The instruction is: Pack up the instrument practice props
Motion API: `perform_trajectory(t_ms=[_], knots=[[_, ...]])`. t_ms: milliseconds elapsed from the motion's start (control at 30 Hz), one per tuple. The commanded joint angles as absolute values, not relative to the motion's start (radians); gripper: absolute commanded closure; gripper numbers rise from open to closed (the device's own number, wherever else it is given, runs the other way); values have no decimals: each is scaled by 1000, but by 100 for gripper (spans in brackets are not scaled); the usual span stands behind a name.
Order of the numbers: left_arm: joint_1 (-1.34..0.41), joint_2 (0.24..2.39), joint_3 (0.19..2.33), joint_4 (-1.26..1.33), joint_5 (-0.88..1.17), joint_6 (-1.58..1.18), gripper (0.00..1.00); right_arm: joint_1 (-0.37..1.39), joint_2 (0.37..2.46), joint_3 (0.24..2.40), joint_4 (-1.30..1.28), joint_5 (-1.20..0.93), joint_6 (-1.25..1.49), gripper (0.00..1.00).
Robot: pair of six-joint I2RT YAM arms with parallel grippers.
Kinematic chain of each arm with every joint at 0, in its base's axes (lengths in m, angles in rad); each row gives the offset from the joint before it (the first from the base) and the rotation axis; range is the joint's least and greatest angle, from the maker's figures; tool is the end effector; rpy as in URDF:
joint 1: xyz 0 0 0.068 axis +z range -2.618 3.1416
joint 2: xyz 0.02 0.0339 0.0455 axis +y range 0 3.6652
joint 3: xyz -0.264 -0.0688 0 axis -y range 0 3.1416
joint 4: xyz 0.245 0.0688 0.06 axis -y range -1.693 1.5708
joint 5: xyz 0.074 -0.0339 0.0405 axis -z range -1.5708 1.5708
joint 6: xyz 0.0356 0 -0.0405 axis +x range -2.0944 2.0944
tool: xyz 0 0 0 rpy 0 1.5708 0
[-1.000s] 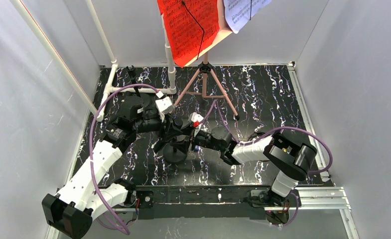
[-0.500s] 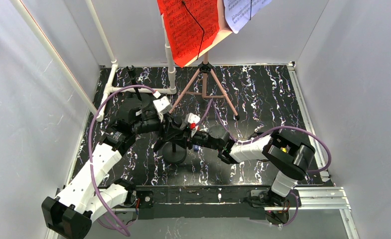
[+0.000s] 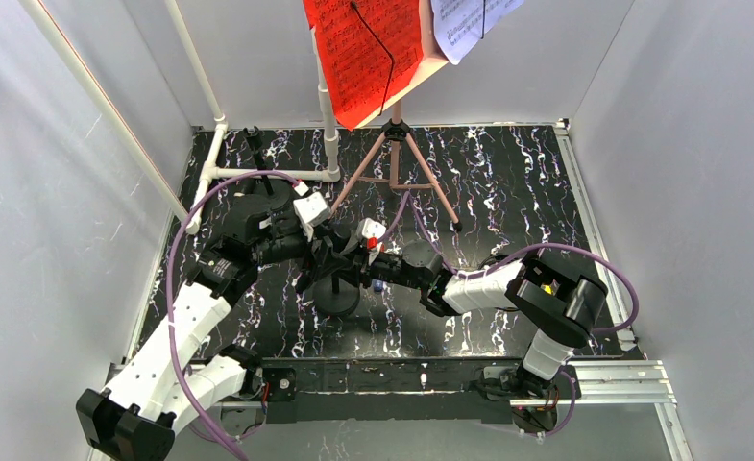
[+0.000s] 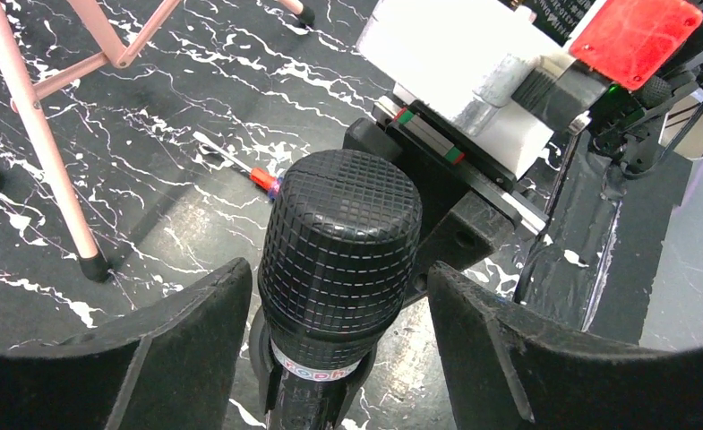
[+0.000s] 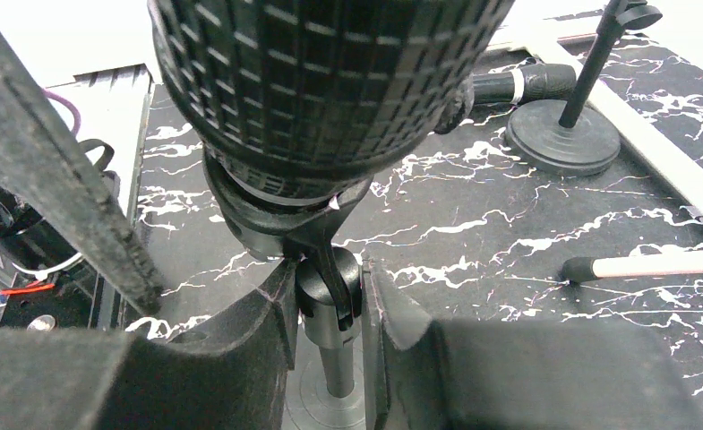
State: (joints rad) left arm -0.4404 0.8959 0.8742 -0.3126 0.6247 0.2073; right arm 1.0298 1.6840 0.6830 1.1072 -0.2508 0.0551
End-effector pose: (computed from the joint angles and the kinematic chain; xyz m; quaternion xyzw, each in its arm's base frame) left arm 0.1707 -0.1034 0.3405 0.4156 0.6785 -0.3129 0.5187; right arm 0.1677 0.2963 0.2134 -0.3928 0.5426 0.4525 0.5887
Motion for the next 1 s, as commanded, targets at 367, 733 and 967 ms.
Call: perform_trajectory(t_ms=[367,733,967], knots=[[-456,934,880,-359,675,251,91,1023,1735,740,1109,-274,57,78],[-464,936,887,-359,755,252,100,1025,1770,787,1073,-316,40,53],[-465,917,897,-353,749,237,100,1024,1804,780,1072,-322,37,99]])
